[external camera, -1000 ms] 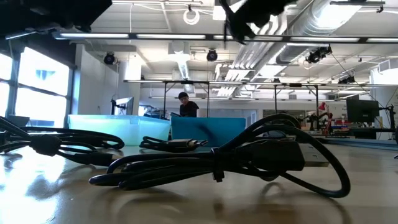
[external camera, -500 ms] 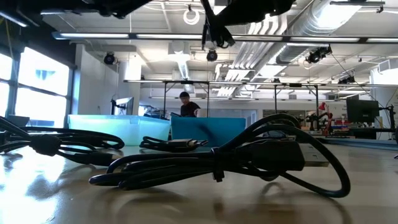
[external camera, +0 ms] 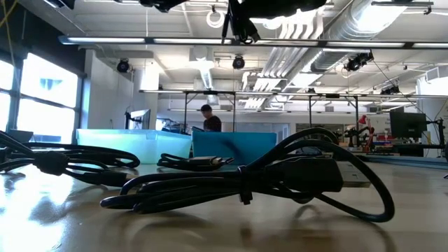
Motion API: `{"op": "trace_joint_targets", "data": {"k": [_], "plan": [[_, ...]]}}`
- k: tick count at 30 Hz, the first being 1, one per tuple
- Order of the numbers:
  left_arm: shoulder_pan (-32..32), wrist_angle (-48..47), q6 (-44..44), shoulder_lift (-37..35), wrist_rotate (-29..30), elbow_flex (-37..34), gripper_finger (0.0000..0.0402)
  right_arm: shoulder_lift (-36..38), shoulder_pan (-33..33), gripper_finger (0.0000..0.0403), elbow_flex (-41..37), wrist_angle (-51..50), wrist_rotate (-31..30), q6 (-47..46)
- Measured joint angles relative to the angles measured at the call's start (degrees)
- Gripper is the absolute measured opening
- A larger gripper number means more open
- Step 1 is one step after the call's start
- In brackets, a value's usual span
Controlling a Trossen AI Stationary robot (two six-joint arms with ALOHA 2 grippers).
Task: Pick & Place USB Port
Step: Put the black USB cable into the green bin
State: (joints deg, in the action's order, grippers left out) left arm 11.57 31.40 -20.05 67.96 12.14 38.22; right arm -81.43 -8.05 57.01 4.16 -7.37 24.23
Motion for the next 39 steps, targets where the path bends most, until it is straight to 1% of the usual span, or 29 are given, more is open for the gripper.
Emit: {"op": "trace_joint_targets", "data": {"k": [4, 9, 12, 16, 22, 33, 39], "plan": [[-0.9, -0.2, 0.3, 1.3, -0.5, 0.9, 0.0202, 0.0, 0.0, 0.0017, 0.0, 0.0, 0.3, 0.0], [-4.3, 0.7, 3.8, 2.4, -5.6, 1.2, 0.0202, 0.0, 0.0, 0.0017, 0.0, 0.0, 0.4, 0.1], [-5.5, 0.6, 4.0, 2.4, -7.4, 1.2, 0.0202, 0.0, 0.0, 0.0017, 0.0, 0.0, 0.4, 0.2], [-6.1, 0.9, 4.0, 2.4, -9.1, 1.2, 0.0202, 0.0, 0.0, 0.0017, 0.0, -0.5, 0.4, 0.2], [-6.1, 2.5, 3.9, 2.4, -13.2, 1.2, 0.0202, 0.0, 0.2, 0.0017, 0.0, -0.5, 0.5, 0.3], [-6.1, 2.9, 5.4, 2.4, -13.3, 1.2, 0.0202, 0.1, 0.2, 0.0017, 0.0, -0.5, 0.5, 0.3], [-6.1, 3.2, 5.4, 2.4, -13.3, 1.2, 0.0202, 0.1, 1.9, 0.0017, 0.0, 0.5, 1.4, 0.5]]}}
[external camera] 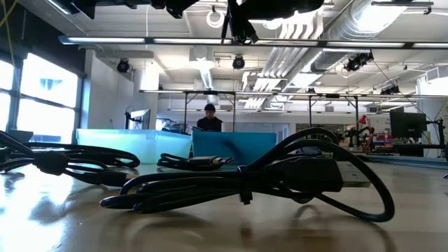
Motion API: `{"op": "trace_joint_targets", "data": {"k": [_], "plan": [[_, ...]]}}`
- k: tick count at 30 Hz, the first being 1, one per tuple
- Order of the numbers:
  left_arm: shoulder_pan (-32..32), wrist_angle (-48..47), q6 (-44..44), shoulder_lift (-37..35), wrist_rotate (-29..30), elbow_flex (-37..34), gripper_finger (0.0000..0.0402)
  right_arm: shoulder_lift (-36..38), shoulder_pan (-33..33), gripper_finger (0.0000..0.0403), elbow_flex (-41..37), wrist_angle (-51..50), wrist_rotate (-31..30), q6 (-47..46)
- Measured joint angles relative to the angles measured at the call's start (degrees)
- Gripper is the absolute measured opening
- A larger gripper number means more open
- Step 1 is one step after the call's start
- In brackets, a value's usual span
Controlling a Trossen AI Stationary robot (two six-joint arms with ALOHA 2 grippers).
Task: Pick & Place USB Port
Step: Put the black USB cable into the green bin
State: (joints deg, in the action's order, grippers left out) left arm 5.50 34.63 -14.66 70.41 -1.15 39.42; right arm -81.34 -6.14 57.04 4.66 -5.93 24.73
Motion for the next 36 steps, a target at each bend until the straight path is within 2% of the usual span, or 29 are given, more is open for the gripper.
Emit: {"op": "trace_joint_targets", "data": {"k": [16, 36], "plan": [[0.0, 0.0, -1.5, 0.0, 2.1, 0.0, 0.0202, 0.0, 1.3, 0.0017, 0.0, 3.6, 6.4, 0.0], [0.0, 0.0, -1.6, 0.0, 2.2, 0.0, 0.0202, 0.0, 2.4, 0.0016, 0.0, 5.6, 8.2, -0.1]]}}
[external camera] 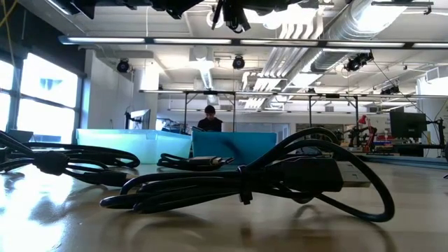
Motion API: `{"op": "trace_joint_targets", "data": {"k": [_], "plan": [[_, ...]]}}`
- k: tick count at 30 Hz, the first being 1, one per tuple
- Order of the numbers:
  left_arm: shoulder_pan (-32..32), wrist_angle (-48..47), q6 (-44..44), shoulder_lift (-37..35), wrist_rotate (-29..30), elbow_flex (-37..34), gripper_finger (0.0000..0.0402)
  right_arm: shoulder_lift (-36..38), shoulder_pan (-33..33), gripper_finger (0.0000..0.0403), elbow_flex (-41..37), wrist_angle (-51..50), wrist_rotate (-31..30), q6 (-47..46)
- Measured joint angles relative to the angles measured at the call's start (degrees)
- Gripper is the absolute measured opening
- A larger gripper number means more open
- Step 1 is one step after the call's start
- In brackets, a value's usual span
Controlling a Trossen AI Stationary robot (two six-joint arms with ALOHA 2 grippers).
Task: Pick & Place USB Port
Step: Put the black USB cable into the green bin
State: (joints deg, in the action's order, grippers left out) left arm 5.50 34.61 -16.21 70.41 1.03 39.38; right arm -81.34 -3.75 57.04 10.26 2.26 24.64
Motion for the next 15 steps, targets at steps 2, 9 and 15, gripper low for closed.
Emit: {"op": "trace_joint_targets", "data": {"k": [2, 9, 15], "plan": [[0.0, 0.0, 0.0, 0.0, 0.0, 0.0, 0.0202, 0.0, 0.0, 0.0016, 0.0, 0.3, 0.0, 0.0], [0.0, 0.0, 0.0, 0.0, 0.0, 0.0, 0.0202, 0.0, 0.0, 0.0015, 0.0, 0.9, 0.1, -0.1], [0.0, 0.0, 0.0, 0.0, 0.0, 0.0, 0.0202, 0.0, 0.0, 0.0015, 0.0, 1.0, 0.1, -0.2]]}}
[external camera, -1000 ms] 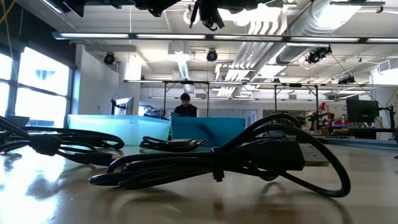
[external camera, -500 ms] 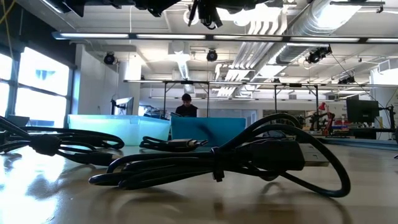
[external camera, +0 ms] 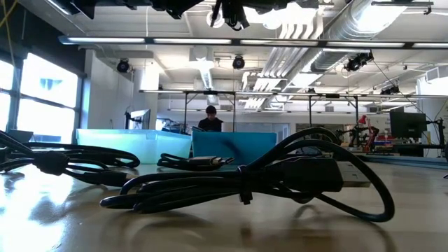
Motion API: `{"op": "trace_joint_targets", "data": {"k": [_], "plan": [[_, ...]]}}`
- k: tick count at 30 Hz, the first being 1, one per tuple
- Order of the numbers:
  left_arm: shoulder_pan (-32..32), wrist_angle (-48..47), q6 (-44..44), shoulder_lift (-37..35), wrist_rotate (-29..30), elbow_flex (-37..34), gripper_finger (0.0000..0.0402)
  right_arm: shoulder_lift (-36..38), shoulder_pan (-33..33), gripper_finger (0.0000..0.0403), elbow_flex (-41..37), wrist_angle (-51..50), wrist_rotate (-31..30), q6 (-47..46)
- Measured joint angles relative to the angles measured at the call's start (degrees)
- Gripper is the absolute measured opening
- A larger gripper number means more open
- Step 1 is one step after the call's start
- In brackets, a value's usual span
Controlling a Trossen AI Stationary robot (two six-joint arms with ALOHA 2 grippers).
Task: Pick & Place USB Port
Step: Put the black USB cable into the green bin
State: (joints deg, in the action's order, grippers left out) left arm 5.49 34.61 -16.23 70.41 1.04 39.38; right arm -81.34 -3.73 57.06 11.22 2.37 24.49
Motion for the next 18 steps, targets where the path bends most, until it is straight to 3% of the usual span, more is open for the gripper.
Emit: {"op": "trace_joint_targets", "data": {"k": [18], "plan": [[0.0, 3.2, 0.0, 0.0, -0.7, 0.0, 0.0202, 0.0, 0.0, 0.0015, 0.0, 0.2, -0.3, -0.5]]}}
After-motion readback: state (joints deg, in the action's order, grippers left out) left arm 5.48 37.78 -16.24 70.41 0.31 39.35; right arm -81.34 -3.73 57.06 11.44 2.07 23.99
